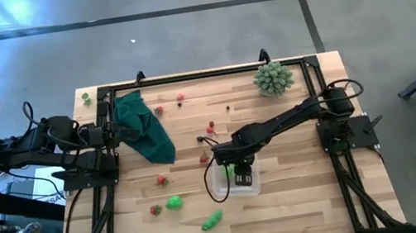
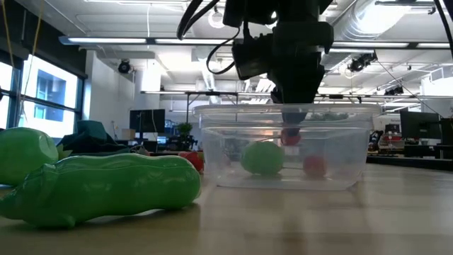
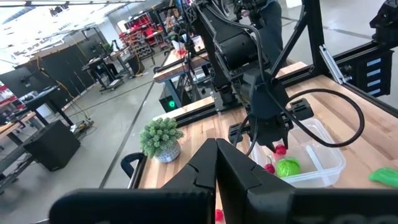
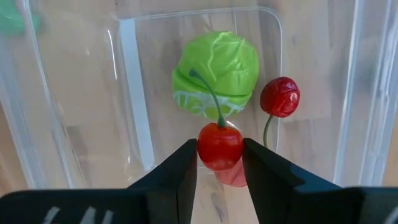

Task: Pick and placing Produce into tupperware
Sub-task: Put the right red cherry into the container, then put the right blueberry into the container

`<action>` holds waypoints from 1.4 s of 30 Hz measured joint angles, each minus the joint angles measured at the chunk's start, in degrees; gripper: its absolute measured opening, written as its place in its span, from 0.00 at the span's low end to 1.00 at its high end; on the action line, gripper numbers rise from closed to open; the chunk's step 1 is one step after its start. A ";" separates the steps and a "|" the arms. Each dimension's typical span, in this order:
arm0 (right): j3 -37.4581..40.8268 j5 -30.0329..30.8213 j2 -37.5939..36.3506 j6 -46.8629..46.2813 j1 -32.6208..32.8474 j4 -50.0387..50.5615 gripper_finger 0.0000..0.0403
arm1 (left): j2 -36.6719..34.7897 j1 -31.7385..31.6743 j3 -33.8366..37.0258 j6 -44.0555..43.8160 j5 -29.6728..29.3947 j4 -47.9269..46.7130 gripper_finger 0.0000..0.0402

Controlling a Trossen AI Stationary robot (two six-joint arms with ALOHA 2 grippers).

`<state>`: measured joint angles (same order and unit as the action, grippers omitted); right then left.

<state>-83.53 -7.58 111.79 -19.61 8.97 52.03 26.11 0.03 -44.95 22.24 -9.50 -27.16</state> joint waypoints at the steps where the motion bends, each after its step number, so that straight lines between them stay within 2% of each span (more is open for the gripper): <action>1: 0.00 0.00 0.00 -0.12 0.00 0.02 0.29 | 0.00 0.00 0.00 0.00 0.00 0.00 0.00; 21: 0.00 -0.54 0.00 -2.88 0.04 -2.14 0.30 | 0.00 0.00 0.00 0.00 0.00 -0.01 0.00; 31: 0.00 -0.99 0.00 -2.43 0.04 -2.60 0.48 | 0.00 -0.02 0.00 0.00 0.00 0.00 0.00; 36: -0.03 -0.94 -1.90 -2.48 -0.61 -2.83 0.51 | 0.00 -0.01 0.00 -0.01 0.00 0.00 0.00; 39: -2.05 2.16 -4.82 -2.16 -1.81 -1.71 0.51 | 0.00 -0.02 0.00 0.00 0.00 0.00 0.00; 42: -5.00 8.68 -8.15 -0.19 -3.47 0.58 0.51 | 0.00 -0.02 0.00 0.00 0.00 0.00 0.00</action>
<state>-88.53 1.11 103.64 -19.80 5.51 52.61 26.11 0.01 -44.95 22.24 -9.50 -27.16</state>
